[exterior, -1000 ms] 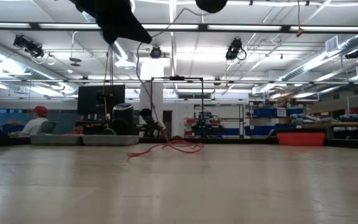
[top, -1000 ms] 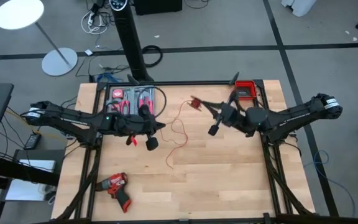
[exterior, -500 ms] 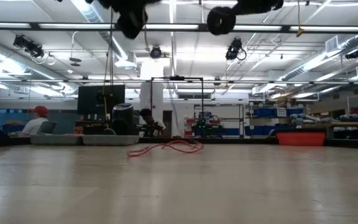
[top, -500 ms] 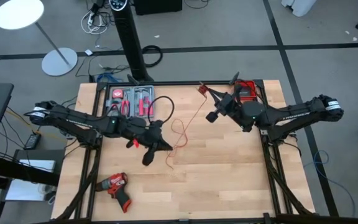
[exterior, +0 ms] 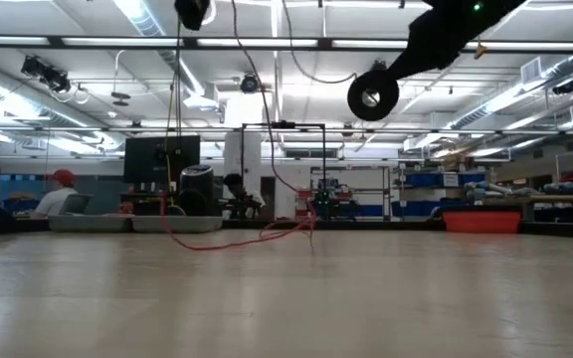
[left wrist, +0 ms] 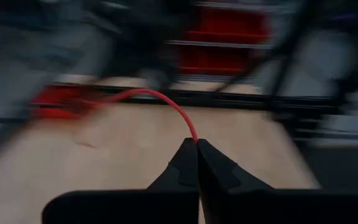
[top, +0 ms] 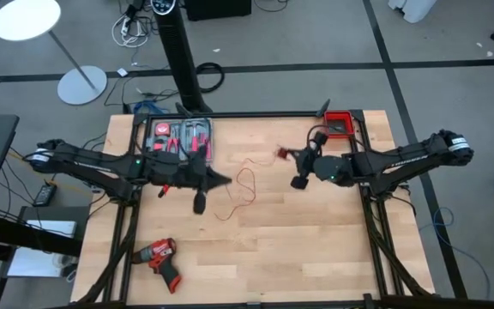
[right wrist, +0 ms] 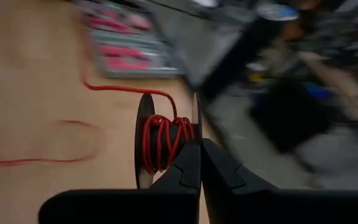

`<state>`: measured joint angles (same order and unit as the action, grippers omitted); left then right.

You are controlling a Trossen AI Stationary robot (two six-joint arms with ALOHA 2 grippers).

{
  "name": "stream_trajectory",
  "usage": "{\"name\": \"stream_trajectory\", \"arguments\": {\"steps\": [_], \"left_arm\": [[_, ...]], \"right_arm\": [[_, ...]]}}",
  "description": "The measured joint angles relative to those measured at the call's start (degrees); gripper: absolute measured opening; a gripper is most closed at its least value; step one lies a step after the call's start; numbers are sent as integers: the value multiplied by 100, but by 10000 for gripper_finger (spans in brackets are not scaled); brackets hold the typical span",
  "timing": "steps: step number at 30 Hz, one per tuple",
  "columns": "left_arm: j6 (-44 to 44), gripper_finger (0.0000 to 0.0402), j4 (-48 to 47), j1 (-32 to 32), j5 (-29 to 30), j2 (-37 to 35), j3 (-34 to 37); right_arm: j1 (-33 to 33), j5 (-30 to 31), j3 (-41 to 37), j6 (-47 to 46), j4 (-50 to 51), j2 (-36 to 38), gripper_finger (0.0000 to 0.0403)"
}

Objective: Coil cords
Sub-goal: Uncoil the red wire

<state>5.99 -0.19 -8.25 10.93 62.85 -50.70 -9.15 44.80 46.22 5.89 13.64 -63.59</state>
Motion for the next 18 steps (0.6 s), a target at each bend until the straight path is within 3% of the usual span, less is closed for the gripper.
{"name": "stream_trajectory", "arguments": {"steps": [5,10,14,18], "left_arm": [[-320,0,-502,12,1322,-105,0],[-190,0,-1347,84,1797,-35,0],[190,0,-1622,77,1622,55,2],[358,0,-1475,17,845,159,4]], "right_arm": [[-199,-1344,-1,-293,-493,27,0],[-261,-2117,-2,-288,-1190,228,0],[-257,-1751,-4,3,-1772,515,0],[-175,-588,-4,772,-2492,703,0]]}}
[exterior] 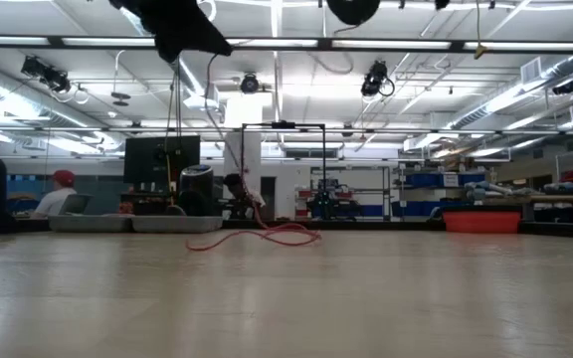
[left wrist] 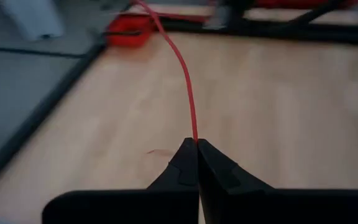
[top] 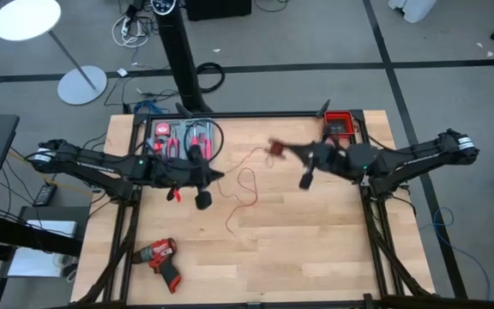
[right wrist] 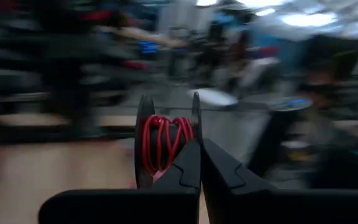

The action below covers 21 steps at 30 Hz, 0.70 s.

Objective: Coil cords
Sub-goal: Uncoil the red wire

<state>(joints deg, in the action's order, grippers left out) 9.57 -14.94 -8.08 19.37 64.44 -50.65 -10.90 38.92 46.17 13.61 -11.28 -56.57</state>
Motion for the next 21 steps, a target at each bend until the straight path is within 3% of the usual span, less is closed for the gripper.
{"name": "stream_trajectory", "arguments": {"steps": [4,8,15,18,21], "left_arm": [[34,0,362,-69,-1044,83,0],[147,0,820,-174,-1794,88,0],[-2,0,1795,-222,-2918,9,-2],[-86,0,1913,-206,-2908,-125,-2],[-249,0,1884,-194,-2428,-349,0]], "right_arm": [[179,1265,0,805,-424,27,0],[451,1870,0,1029,-396,15,0],[647,2137,0,749,1134,-144,0],[614,2012,-2,32,2170,-147,0],[509,1584,-2,-825,3161,-139,0]]}}
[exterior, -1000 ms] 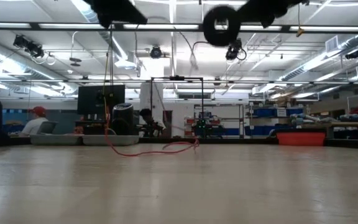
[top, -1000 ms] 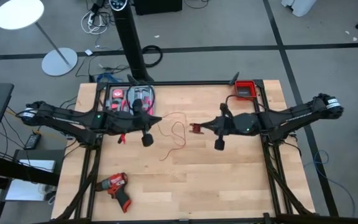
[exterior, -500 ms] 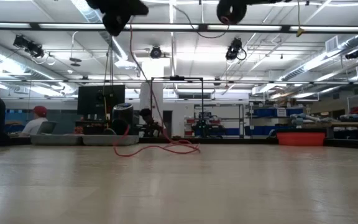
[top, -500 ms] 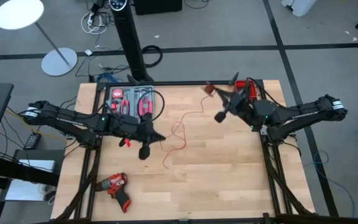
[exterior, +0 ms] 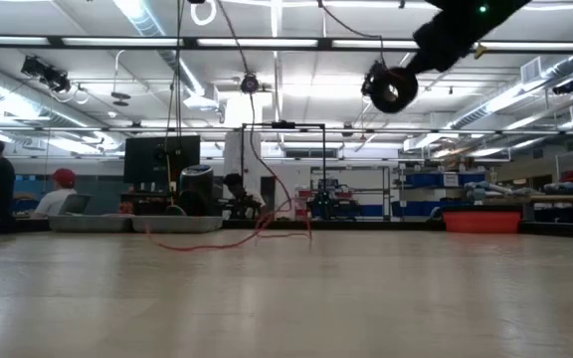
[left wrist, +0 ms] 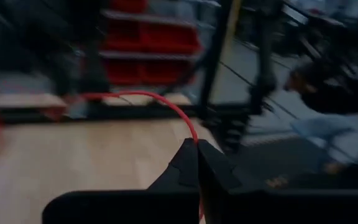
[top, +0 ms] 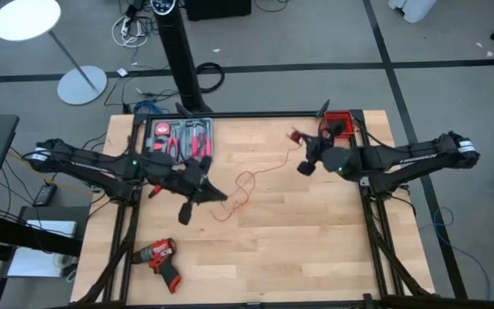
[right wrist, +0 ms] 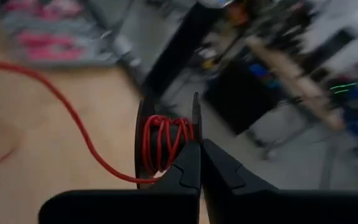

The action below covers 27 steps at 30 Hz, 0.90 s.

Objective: Coil cords
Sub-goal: Uncoil the red wire

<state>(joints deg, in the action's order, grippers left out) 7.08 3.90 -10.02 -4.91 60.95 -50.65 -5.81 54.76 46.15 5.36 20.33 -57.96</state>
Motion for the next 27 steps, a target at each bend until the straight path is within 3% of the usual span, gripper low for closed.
{"name": "stream_trajectory", "arguments": {"steps": [5,13,18,27], "left_arm": [[-414,0,-222,-2,1502,-378,0],[-686,0,-1299,0,4145,-558,-2],[-312,0,-2310,2,4759,-405,-2],[328,0,-3398,46,5187,-274,0]], "right_arm": [[-259,-979,0,-866,713,18,0],[-614,-2293,0,-1048,699,18,0],[-701,-2764,0,-1078,582,68,0],[-699,-3070,0,-1027,746,649,0]]}}
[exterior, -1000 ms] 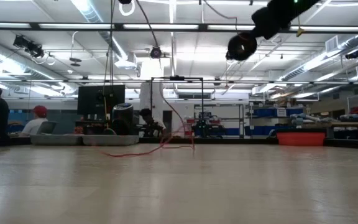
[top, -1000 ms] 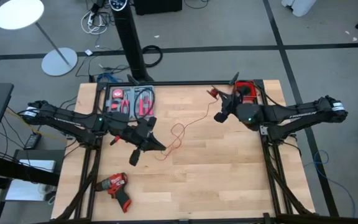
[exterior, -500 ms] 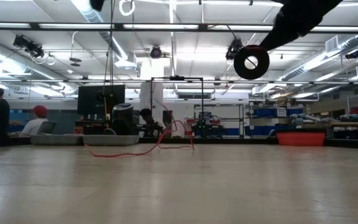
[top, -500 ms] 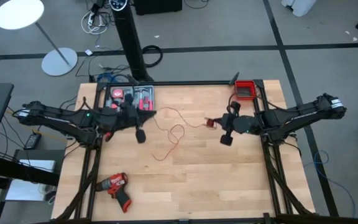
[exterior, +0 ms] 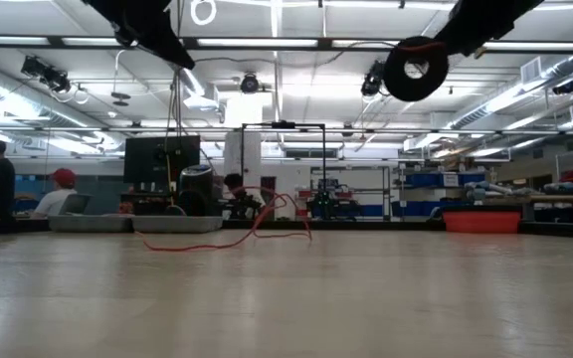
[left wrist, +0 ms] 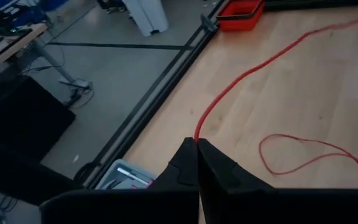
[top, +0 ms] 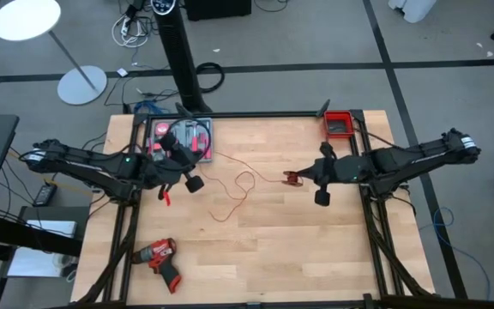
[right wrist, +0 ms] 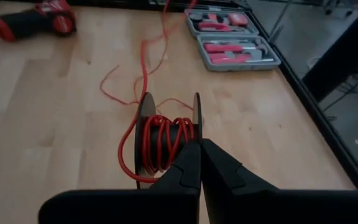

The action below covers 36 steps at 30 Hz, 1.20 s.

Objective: Coil cords
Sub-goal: Uncoil the red wire

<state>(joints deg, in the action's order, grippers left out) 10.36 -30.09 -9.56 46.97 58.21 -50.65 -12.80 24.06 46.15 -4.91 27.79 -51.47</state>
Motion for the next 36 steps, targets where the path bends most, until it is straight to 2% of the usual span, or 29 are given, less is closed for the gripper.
{"name": "stream_trajectory", "arguments": {"steps": [10,17,22,27,31,36], "left_arm": [[42,0,-54,0,268,-57,0],[44,0,-281,31,250,-57,0],[67,0,-283,31,-469,-37,0],[98,0,-262,13,-1481,73,-1],[198,0,-188,-23,-2184,309,2],[64,1,139,-31,-2921,694,-2]], "right_arm": [[2,17,2,-842,1367,428,0],[2,48,2,-885,1440,394,0],[4,277,2,-569,673,513,0],[4,532,2,-121,-817,637,0],[7,1256,2,371,-1778,613,0],[122,2440,9,1034,-2669,526,0]]}}
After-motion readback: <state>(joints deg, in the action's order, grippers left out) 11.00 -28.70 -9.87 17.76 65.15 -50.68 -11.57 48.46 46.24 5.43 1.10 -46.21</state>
